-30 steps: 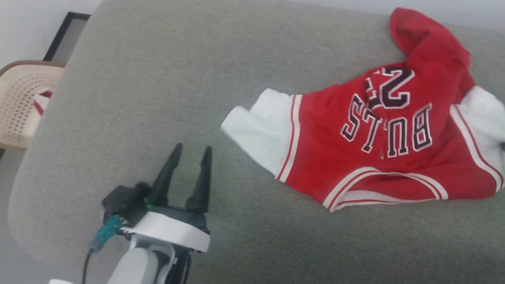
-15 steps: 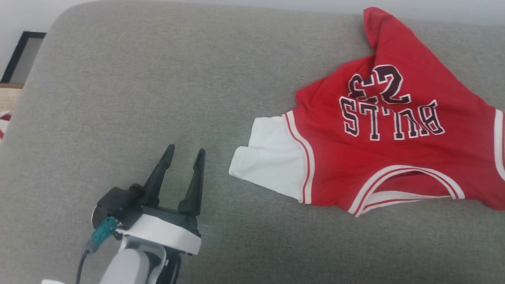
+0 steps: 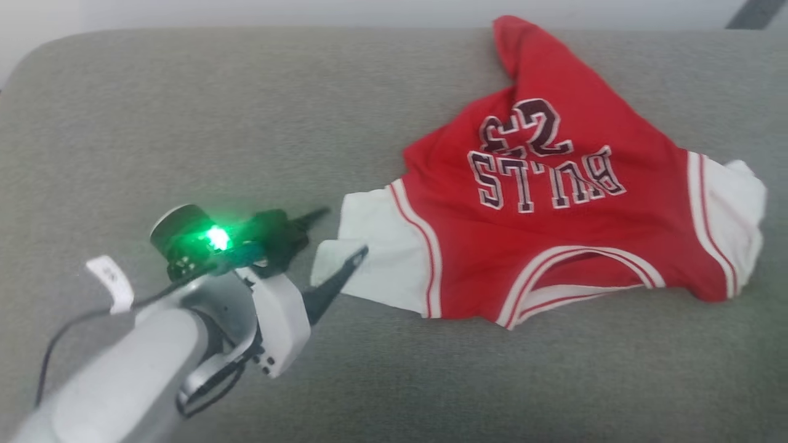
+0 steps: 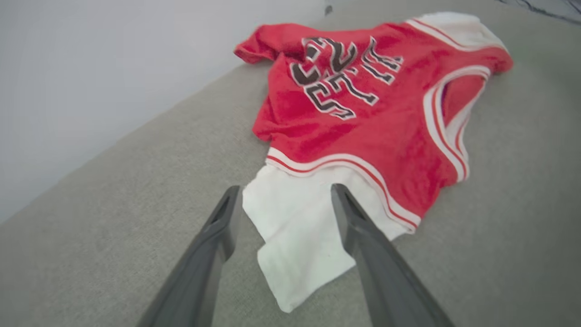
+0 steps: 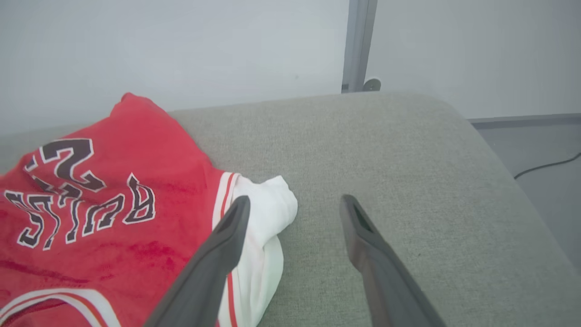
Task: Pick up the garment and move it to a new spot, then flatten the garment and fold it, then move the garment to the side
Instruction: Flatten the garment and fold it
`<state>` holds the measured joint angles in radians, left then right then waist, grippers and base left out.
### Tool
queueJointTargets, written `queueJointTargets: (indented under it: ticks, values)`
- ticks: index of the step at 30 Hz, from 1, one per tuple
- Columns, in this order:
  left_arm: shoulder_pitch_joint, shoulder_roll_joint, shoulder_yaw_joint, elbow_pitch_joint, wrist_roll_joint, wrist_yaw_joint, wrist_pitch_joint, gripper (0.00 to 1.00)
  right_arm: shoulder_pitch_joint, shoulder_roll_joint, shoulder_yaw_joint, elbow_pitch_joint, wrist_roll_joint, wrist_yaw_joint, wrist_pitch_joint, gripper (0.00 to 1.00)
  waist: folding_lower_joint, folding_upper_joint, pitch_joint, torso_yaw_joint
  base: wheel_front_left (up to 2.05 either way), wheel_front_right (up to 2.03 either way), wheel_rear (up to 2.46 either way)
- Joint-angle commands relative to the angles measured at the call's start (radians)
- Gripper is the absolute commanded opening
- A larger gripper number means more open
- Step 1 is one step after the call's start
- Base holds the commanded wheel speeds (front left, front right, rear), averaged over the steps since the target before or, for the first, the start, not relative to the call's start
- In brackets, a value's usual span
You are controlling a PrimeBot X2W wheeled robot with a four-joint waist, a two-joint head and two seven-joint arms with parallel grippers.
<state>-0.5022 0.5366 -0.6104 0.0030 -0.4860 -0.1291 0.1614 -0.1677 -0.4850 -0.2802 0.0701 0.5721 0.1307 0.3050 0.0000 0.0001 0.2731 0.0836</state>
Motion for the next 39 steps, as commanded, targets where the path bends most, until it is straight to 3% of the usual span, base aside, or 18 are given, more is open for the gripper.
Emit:
queueJointTargets:
  ticks: [1, 6, 10, 14, 24, 25, 26, 28, 39]
  values:
    - [-0.076, 0.071, -0.087, -0.029, -0.066, -0.001, 0.077, 1.0, 0.0, 0.017, 0.001, -0.024, -0.007, 0.0, -0.03, 1.0, 0.0, -0.0001, -0.001, -0.04, 0.0, 0.0, 0.0]
    - [-0.233, 0.187, -0.328, -0.089, -0.267, -0.001, 0.276, 1.0, -0.017, 0.04, 0.017, -0.056, -0.001, 0.0, -0.063, 1.0, 0.0, -0.0001, 0.017, -0.095, 0.0, 0.0, 0.0]
    - [-0.33, 0.219, -0.472, -0.091, -0.367, -0.001, 0.36, 1.0, -0.027, 0.043, 0.038, -0.051, 0.015, 0.0, -0.072, 1.0, 0.0, -0.0001, 0.038, -0.127, 0.0, 0.0, 0.0]
    - [-0.401, 0.218, -0.569, -0.035, -0.404, -0.001, 0.355, 1.0, -0.044, 0.034, 0.058, -0.04, 0.03, 0.0, -0.082, 1.0, 0.0, -0.0001, 0.063, -0.152, 0.0, 0.0, 0.0]
    - [-0.453, 0.205, -0.672, 0.127, -0.392, -0.001, 0.307, 1.0, -0.065, 0.001, 0.105, -0.016, 0.051, 0.0, -0.088, 1.0, 0.0, -0.0001, 0.097, -0.184, 0.0, 0.0, 0.0]
    - [-0.45, 0.201, -0.674, 0.133, -0.391, -0.001, 0.3, 0.84, -0.064, -0.008, 0.115, -0.016, 0.056, 0.0, -0.082, 1.0, 0.0, -0.0001, 0.099, -0.186, 0.0, 0.0, 0.0]
    - [-0.448, 0.196, -0.676, 0.138, -0.386, -0.001, 0.295, 0.51, -0.063, -0.018, 0.129, -0.019, 0.058, 0.0, -0.077, 1.0, 0.0, -0.0001, 0.1, -0.186, 0.0, 0.0, 0.0]
    - [-0.43, 0.182, -0.678, 0.136, -0.377, -0.001, 0.293, 0.0, -0.059, -0.044, 0.162, -0.025, 0.071, 0.0, -0.052, 1.0, 0.0, -0.0001, 0.105, -0.184, 0.0, 0.0, 0.0]
    - [-0.434, 0.101, -0.681, 0.152, -0.355, -0.001, 0.217, 0.0, -0.109, -0.316, 0.394, -0.082, 0.152, 0.0, 0.228, 1.0, 0.0, -0.0001, 0.148, -0.126, 0.0, 0.0, 0.0]
